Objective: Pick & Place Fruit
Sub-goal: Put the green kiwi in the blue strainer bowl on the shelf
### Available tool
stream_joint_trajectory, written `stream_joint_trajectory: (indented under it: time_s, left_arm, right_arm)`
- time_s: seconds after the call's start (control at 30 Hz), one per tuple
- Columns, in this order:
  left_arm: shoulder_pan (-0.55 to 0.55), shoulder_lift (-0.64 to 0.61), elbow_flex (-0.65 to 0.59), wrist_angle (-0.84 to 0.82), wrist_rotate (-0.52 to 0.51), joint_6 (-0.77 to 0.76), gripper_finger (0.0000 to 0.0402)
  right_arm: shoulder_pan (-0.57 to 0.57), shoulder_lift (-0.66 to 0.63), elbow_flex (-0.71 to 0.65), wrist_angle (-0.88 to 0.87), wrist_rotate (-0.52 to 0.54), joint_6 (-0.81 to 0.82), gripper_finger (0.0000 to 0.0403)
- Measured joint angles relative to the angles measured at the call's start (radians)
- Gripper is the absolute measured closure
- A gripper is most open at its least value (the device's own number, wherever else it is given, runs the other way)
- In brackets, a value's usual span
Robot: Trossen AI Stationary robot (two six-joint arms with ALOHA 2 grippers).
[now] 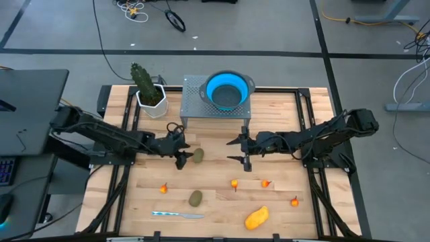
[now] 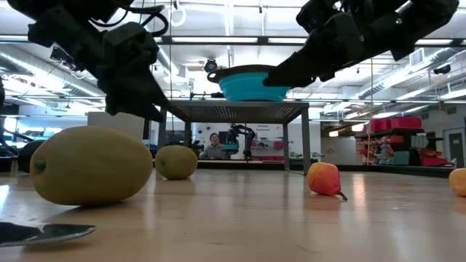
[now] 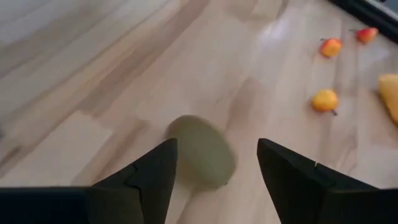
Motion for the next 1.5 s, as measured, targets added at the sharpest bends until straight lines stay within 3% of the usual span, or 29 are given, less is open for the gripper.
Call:
stream_joint_trajectory:
  time_s: [0.17, 0.4, 0.6, 0.83, 1.1, 1.3, 1.5]
  left_arm:
    - [-0.035, 0.119, 0.026, 0.06, -0.068, -0.047, 0.0151]
    - [-0.062, 0.222, 0.172, -0.027, -0.198, -0.028, 0.0116]
    - [-0.081, 0.262, 0.318, -0.295, -0.268, -0.078, 0.0105]
    - [-0.092, 0.251, 0.379, -0.296, -0.289, -0.09, 0.0106]
    - [-0.107, 0.258, 0.387, -0.245, -0.292, -0.055, 0.0107]
    - [-0.11, 0.258, 0.387, -0.245, -0.293, -0.048, 0.0107]
    - [-0.122, 0.258, 0.387, -0.241, -0.392, -0.042, 0.0107]
  right_arm:
    - [0.049, 0.0, 0.0, -0.083, 0.0, 0.033, 0.0137]
    - [0.111, -0.009, 0.0, -0.213, 0.025, 0.041, 0.0137]
    - [0.17, -0.119, 0.0, -0.423, 0.219, 0.091, 0.0137]
    - [0.159, -0.223, -0.027, -0.633, 0.485, 0.113, 0.0137]
    - [0.055, -0.227, -0.164, -0.386, 0.506, 0.024, 0.0167]
    - [-0.042, -0.227, -0.178, -0.227, 0.506, -0.098, 0.0188]
    - [-0.15, -0.227, -0.179, -0.198, 0.441, -0.098, 0.0202]
